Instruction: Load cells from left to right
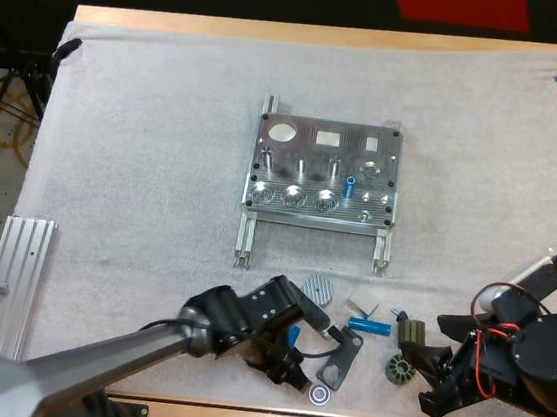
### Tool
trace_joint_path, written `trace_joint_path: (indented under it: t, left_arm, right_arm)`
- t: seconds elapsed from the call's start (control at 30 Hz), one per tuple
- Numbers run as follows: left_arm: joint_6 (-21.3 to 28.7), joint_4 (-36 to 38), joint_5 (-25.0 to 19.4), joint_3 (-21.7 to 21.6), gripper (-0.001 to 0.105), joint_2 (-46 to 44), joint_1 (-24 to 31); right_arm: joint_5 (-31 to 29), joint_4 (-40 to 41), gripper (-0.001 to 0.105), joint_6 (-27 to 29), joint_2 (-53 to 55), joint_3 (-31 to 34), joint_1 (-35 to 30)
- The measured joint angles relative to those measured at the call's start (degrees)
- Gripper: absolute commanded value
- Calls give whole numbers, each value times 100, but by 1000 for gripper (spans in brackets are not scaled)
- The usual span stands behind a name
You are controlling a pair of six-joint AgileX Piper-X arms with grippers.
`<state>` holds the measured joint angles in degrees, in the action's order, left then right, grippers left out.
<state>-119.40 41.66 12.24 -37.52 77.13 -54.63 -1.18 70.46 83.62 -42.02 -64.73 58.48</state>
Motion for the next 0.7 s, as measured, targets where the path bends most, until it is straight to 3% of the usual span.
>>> trace_joint_path:
  t: [0.23,0.3,0.47,0.7]
  left_arm:
    - [-5,-304,0,-104,49,593,0]
    - [-20,-279,0,-157,40,657,0]
    - [-19,-265,0,-177,4,669,0]
    - [133,-189,115,-177,2,669,0]
  right_arm:
    - [0,0,55,0,0,0,0]
    - [0,0,55,0,0,0,0]
    - [0,0,55,0,0,0,0]
    - [0,0,55,0,0,0,0]
